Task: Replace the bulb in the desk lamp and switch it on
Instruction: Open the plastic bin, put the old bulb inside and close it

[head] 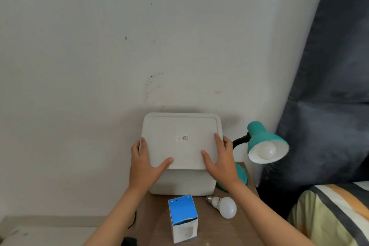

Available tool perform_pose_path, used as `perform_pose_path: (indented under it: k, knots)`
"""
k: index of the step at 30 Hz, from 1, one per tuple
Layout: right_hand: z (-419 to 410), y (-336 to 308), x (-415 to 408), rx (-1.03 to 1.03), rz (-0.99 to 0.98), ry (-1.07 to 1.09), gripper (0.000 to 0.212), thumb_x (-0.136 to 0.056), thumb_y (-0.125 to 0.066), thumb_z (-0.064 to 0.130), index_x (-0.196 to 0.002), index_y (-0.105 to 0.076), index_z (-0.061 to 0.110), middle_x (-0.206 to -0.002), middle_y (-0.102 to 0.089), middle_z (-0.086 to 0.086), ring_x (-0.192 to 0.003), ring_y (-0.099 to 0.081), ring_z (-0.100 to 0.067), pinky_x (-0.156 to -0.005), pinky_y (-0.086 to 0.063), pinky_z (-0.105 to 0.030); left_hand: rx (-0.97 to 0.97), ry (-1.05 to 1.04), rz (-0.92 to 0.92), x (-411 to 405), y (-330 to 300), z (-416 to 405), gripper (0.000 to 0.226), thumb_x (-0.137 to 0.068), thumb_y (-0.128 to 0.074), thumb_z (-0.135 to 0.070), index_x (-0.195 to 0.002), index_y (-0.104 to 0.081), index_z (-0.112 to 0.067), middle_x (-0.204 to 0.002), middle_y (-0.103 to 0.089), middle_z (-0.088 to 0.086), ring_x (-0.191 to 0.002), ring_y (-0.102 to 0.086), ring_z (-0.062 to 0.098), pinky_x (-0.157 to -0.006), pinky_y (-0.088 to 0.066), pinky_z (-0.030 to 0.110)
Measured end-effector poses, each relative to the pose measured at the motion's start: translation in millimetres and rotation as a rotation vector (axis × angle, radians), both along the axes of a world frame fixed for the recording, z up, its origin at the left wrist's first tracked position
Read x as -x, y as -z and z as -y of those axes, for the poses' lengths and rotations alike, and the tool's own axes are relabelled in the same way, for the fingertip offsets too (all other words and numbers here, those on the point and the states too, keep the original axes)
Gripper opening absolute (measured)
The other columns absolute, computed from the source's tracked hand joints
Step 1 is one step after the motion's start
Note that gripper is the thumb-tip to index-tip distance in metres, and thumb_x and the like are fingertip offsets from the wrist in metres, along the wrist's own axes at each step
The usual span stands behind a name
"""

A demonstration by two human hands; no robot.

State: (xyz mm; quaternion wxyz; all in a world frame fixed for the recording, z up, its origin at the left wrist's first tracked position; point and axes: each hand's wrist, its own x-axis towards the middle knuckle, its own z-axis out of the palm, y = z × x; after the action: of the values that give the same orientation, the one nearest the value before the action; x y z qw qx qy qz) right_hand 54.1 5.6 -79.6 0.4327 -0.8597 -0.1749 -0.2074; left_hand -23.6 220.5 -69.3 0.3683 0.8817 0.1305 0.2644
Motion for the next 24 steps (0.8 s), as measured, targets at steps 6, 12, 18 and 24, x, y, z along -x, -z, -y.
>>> perform_pose_path:
  k: [6,12,18,24]
  knots:
    - [38,-14,59,0.101,-0.018,0.019,0.072,-0.085,-0.062,0.037,-0.142,-0.029,0.009,-0.141,-0.029,-0.015,-0.128,-0.037,-0.025,-0.101,-0.029,-0.022,-0.020,0.057,-0.040,66,-8,31,0.121,-0.057,-0.071,-0.063,-0.147,-0.008,-0.013,-0.153,-0.008,0.000,-0.141,-0.014,0.016,-0.113,-0.021,0.030]
    - [92,10,144,0.171,-0.146,0.060,0.072,-0.085,-0.060,0.041,-0.143,-0.028,0.013,-0.140,-0.029,-0.008,-0.124,-0.040,-0.019,-0.100,-0.031,-0.021,0.008,0.120,-0.141,148,9,80,0.132,-0.043,-0.076,-0.068,-0.145,-0.012,-0.014,-0.149,-0.012,-0.003,-0.138,-0.019,0.015,-0.113,-0.022,0.029]
    - [136,57,231,0.224,-0.294,0.078,0.070,-0.085,-0.060,0.039,-0.142,-0.030,0.012,-0.138,-0.030,-0.008,-0.120,-0.041,-0.017,-0.096,-0.031,-0.019,0.035,0.167,-0.301,229,55,123,0.136,-0.049,-0.079,-0.061,-0.146,0.007,-0.018,-0.152,0.007,-0.010,-0.140,-0.008,0.013,-0.113,-0.017,0.029]
    - [155,108,265,0.298,-0.462,0.097,0.070,-0.084,-0.057,0.050,-0.141,-0.033,0.017,-0.134,-0.037,-0.006,-0.122,-0.044,-0.021,-0.101,-0.037,-0.029,0.073,0.167,-0.457,264,99,140,0.137,-0.045,-0.079,-0.064,-0.146,-0.005,-0.008,-0.153,-0.004,0.005,-0.142,-0.011,0.020,-0.116,-0.020,0.033]
